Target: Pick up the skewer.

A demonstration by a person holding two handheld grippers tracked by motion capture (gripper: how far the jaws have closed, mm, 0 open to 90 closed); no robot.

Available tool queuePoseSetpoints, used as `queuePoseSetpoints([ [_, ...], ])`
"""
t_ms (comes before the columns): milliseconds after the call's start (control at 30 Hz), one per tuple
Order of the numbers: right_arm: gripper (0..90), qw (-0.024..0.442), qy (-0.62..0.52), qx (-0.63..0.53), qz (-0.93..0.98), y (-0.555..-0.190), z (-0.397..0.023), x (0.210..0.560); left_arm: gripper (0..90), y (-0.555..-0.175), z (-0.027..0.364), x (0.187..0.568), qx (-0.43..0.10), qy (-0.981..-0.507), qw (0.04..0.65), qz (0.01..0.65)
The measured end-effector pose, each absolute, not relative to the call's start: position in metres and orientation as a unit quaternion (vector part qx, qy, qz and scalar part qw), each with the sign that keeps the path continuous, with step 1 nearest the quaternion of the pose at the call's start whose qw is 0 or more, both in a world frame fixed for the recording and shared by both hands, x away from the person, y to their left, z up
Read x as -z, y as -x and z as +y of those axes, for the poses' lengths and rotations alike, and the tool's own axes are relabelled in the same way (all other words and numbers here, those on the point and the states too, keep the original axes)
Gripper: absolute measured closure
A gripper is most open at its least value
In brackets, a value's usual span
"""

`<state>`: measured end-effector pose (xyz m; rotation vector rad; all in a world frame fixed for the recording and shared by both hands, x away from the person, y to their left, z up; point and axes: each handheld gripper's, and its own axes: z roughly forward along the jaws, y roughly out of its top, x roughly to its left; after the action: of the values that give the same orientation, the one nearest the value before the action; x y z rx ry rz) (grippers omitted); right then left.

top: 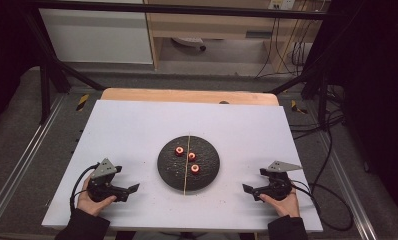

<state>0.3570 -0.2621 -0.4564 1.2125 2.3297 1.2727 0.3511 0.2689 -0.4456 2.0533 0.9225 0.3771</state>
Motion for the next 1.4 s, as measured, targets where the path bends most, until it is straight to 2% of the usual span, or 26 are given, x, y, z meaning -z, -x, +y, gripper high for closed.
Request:
queuePoseSetpoints([
  [467, 1.2, 0.115, -0.414, -0.437, 0.790, -0.357, -0.263, 0.455, 4.9, -0.348, 0.255, 0.440, -0.150, -0.823, 0.416, 0.357],
  [767, 1.2, 0.115, -0.416, -0.436, 0.790, -0.357, -0.263, 0.455, 9.3, -0.345, 0.241, 0.438, -0.139, -0.825, 0.421, 0.351],
  [1200, 1.4, 0.114, -0.416, -0.435, 0.791, -0.357, -0.263, 0.455, 29.2, -0.341, 0.220, 0.434, -0.128, -0.825, 0.423, 0.352],
  [1267, 1.4, 0.113, -0.416, -0.434, 0.791, -0.357, -0.263, 0.456, 36.3, -0.340, 0.217, 0.433, -0.127, -0.825, 0.421, 0.353],
  [1333, 1.4, 0.113, -0.416, -0.435, 0.791, -0.357, -0.263, 0.455, 38.6, -0.341, 0.213, 0.432, -0.125, -0.826, 0.420, 0.355],
  [1400, 1.4, 0.113, -0.415, -0.434, 0.792, -0.357, -0.263, 0.455, 45.0, -0.340, 0.209, 0.431, -0.127, -0.826, 0.417, 0.356],
])
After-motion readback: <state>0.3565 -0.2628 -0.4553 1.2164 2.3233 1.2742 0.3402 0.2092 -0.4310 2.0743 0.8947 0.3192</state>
